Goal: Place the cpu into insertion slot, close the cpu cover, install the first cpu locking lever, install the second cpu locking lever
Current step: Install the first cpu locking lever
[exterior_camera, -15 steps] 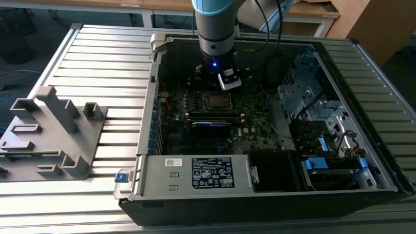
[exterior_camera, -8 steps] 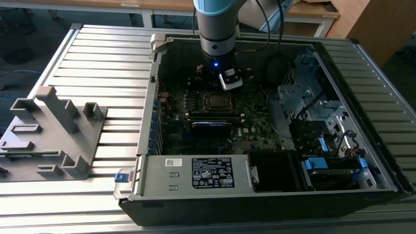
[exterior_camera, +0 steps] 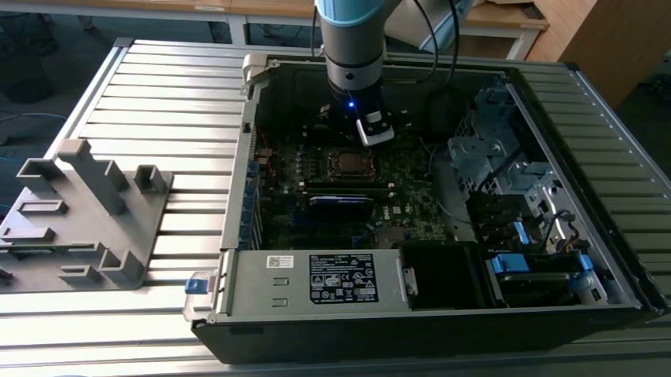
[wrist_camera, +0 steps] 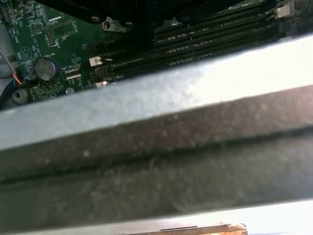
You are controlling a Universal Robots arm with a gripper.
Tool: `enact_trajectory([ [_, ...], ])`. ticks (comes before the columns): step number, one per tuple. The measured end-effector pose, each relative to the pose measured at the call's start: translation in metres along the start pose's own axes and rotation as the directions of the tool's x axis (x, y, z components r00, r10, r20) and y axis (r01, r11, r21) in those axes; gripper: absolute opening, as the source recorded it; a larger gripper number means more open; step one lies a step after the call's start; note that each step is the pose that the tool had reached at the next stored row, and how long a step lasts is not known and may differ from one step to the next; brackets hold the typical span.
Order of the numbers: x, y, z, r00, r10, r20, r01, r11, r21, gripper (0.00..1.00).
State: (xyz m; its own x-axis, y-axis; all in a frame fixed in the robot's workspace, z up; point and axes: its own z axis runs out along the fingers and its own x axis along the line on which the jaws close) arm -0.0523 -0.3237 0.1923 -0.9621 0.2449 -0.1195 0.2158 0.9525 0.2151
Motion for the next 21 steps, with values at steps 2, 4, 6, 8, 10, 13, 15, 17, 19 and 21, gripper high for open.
enact_trajectory([
  [2, -0.0001, 0.0001, -0.0005, 1.0000, 0.000, -0.0002, 0.000, 1.0000, -0.0003, 0.11],
  [4, -0.0003, 0.0005, -0.0022, 1.0000, 0.000, 0.0001, 0.000, 1.0000, -0.0006, 0.11],
  [6, -0.0007, 0.0012, -0.0052, 1.0000, 0.000, -0.0001, 0.000, 1.0000, -0.0004, 0.11],
  [8, -0.0011, 0.0020, -0.0089, 1.0000, 0.000, -0.0001, 0.000, 1.0000, -0.0005, 0.11],
  [10, -0.0016, 0.0029, -0.0130, 1.0000, 0.000, -0.0001, 0.000, 1.0000, -0.0004, 0.11],
  [13, -0.0024, 0.0043, -0.0193, 1.0000, 0.000, -0.0001, 0.000, 1.0000, -0.0004, 0.11],
  [15, -0.0029, 0.0051, -0.0231, 1.0000, 0.000, -0.0001, 0.000, 1.0000, -0.0004, 0.11],
  [17, -0.0030, 0.0053, -0.0239, 1.0000, 0.000, -0.0001, 0.000, 1.0000, -0.0006, 0.11],
  [19, -0.0030, 0.0053, -0.0239, 1.0000, 0.000, 0.0000, 0.000, 1.0000, -0.0007, 0.11],
  [21, -0.0030, 0.0053, -0.0240, 1.0000, 0.000, -0.0001, 0.000, 1.0000, -0.0005, 0.11],
])
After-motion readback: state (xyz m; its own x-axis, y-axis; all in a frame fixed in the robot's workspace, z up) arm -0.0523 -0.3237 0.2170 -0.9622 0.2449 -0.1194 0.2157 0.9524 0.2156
